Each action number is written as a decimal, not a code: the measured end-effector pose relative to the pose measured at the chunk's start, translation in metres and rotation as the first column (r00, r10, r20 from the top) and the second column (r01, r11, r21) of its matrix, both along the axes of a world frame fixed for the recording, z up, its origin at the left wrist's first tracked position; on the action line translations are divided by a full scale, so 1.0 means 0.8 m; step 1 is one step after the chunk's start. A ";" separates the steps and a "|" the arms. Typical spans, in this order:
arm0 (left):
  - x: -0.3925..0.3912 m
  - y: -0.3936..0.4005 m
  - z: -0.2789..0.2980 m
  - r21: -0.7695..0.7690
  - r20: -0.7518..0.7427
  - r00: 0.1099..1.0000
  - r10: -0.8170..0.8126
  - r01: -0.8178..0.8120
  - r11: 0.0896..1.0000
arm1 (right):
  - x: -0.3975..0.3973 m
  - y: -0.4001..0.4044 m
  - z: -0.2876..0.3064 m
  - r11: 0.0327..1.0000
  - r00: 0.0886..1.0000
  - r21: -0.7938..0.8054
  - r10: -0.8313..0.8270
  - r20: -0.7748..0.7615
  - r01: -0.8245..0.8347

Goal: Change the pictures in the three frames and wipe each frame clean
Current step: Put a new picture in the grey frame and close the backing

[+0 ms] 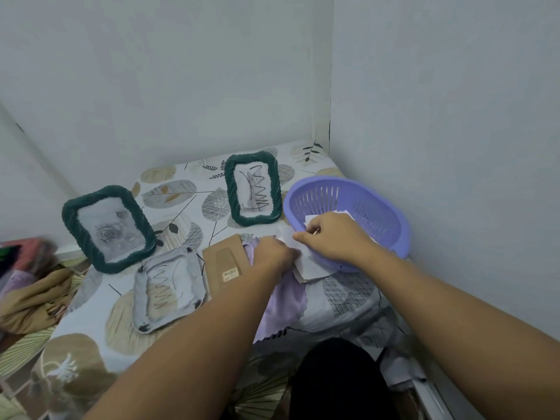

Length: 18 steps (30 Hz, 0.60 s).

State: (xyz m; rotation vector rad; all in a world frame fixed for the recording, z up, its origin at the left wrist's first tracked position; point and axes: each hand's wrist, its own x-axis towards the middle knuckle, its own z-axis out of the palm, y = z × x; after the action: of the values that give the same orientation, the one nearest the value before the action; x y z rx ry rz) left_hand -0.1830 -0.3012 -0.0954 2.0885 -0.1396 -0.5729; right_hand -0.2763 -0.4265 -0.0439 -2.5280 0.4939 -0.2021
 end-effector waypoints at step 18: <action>0.035 0.028 0.034 -0.248 0.080 0.990 0.116 -0.093 0.964 | 0.009 -0.044 0.004 0.963 0.984 0.200 -0.177 -0.034 0.180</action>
State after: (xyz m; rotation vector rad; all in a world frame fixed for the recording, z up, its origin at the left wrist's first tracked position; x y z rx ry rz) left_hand -0.1553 -0.2785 -0.0682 1.8711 -0.1448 -0.3739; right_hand -0.2692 -0.4614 -0.0410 -2.2888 0.7132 -0.1883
